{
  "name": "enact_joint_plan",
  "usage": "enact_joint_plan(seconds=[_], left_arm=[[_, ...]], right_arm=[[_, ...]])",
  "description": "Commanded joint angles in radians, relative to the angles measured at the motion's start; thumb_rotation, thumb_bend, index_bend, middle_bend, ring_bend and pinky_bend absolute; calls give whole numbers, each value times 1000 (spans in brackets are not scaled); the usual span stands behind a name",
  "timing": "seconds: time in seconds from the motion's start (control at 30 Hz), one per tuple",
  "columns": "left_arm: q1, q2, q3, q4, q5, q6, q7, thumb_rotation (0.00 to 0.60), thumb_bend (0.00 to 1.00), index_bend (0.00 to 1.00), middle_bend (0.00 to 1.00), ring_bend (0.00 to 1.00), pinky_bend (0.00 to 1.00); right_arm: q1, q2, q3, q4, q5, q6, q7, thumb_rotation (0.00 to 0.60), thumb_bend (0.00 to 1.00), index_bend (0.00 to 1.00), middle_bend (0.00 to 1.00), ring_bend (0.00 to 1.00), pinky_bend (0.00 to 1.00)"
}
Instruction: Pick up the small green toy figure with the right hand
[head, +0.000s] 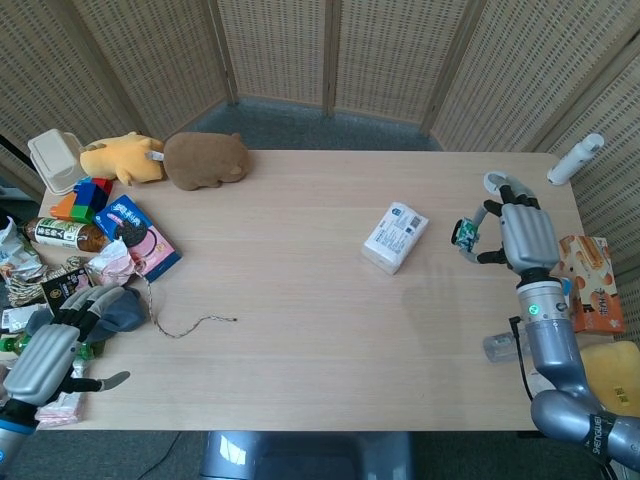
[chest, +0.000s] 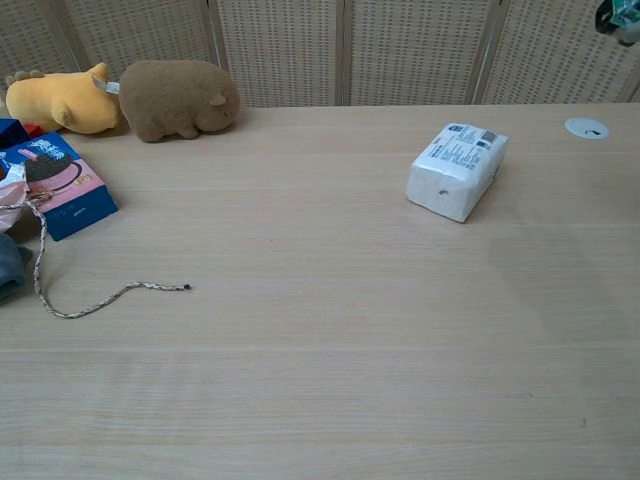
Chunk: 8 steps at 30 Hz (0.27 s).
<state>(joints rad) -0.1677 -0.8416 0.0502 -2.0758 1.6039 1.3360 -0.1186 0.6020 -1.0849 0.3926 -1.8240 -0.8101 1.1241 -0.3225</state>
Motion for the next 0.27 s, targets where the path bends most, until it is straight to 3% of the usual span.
enact_joint_plan(seconds=[0.03, 0.27], left_arm=[[4, 1, 4, 3, 4, 3, -4, 600, 6, 0, 0, 0, 0], [15, 1, 11, 16, 11, 14, -21, 600, 6, 0, 0, 0, 0]], right_arm=[[1, 17, 5, -22, -4, 9, 2, 600, 63, 582, 100, 0, 0], [7, 29, -4, -49, -1, 24, -2, 600, 62, 582, 98, 0, 0]])
